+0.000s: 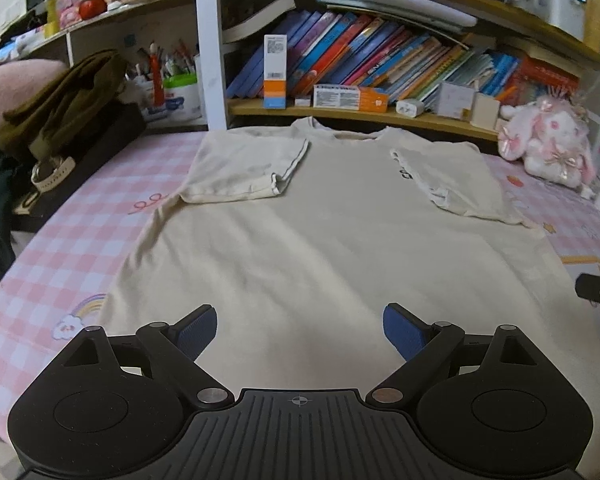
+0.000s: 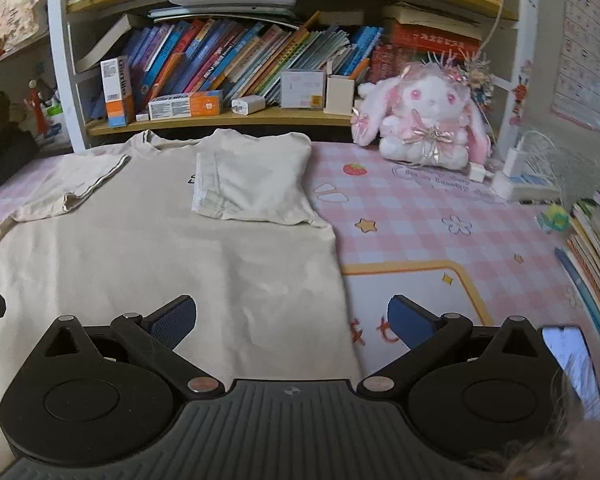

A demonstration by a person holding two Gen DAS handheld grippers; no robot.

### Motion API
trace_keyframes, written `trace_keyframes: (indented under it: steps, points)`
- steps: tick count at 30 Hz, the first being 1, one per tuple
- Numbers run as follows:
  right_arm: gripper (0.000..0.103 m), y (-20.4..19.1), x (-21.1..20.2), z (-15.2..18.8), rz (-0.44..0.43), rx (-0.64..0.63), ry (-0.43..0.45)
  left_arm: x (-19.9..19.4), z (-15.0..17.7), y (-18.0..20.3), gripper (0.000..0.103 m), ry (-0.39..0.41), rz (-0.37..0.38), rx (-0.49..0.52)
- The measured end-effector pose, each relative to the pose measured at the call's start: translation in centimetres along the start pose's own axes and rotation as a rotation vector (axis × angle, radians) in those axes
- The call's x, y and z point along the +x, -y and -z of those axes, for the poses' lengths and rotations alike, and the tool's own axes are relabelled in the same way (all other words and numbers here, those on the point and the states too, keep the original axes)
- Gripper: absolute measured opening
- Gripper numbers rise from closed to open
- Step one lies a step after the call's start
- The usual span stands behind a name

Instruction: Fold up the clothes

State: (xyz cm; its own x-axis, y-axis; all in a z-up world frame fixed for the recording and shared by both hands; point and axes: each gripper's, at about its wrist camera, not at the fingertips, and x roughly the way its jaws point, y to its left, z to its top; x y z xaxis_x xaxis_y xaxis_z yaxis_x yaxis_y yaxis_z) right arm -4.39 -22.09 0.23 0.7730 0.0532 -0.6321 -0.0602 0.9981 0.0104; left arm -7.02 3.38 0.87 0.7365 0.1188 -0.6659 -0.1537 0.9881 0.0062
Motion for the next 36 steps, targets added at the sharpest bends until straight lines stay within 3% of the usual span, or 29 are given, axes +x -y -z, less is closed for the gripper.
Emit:
trace_keyframes:
  steps: [5,17,25,36]
  points:
    - [0.103,-2.6,-1.5,1.1,0.015,0.024,0.002,-1.9,1.5,-2.5,0.094,0.011,0.006,0.032]
    - [0.103,-9.0,-6.2,5.2,0.014,-0.033,-0.005,-4.5,4.4,-8.2,0.094,0.001,0.015,-0.017]
    - [0.103,-9.5,-8.6,6.6,0.054,-0.024,0.001,-5.4,5.4,-9.0,0.094,0.006,0.073,-0.011]
    - [0.103,-9.3,-10.1,7.8,0.096,0.01,-0.009,-5.3,6.1,-8.9,0.094,-0.014,0.098,0.012]
